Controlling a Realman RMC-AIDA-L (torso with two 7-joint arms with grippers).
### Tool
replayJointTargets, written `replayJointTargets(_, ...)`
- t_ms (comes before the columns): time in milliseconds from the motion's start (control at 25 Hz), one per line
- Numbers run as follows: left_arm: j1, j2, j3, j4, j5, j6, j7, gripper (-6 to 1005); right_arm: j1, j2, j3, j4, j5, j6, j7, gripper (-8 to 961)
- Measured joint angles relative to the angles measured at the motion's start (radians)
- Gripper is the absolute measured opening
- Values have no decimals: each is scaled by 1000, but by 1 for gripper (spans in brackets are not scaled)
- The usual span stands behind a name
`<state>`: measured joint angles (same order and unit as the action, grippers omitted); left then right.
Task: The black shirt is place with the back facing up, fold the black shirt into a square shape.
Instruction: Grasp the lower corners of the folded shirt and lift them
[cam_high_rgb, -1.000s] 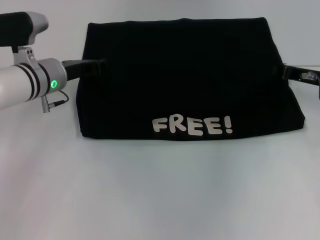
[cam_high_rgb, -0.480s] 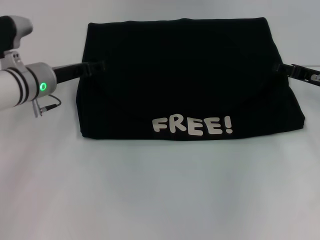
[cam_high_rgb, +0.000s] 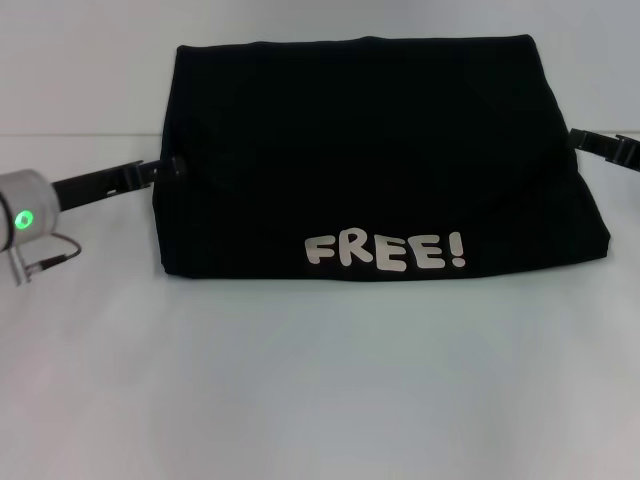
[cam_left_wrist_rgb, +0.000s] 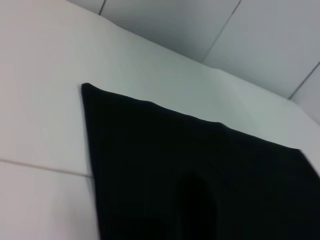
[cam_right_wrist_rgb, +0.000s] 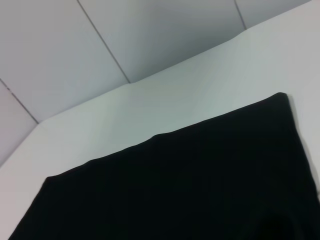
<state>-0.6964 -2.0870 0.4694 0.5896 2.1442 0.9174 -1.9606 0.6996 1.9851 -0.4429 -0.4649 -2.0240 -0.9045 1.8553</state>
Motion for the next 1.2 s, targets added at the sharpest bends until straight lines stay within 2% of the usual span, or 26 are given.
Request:
replayJointTargets(120, 48, -1, -1, 49, -9, 91, -11, 818, -10, -11, -4, 0, 6, -49, -2, 600)
replayJointTargets(320, 87, 1, 10, 65, 8, 154, -16, 818, -26, -19, -7, 0, 6, -113, -1, 596)
replayJointTargets(520, 85, -4, 52, 58, 77, 161, -16, 818, -32, -21, -7, 1, 5, -123, 4, 595)
replayJointTargets(840, 78, -10, 139, 53, 84, 139, -11, 817, -33, -20, -5, 5, 3, -122, 5, 595)
replayJointTargets(1200, 75, -12, 161, 52, 109, 102, -14, 817, -42, -19, -2, 2, 1, -119, 5, 595)
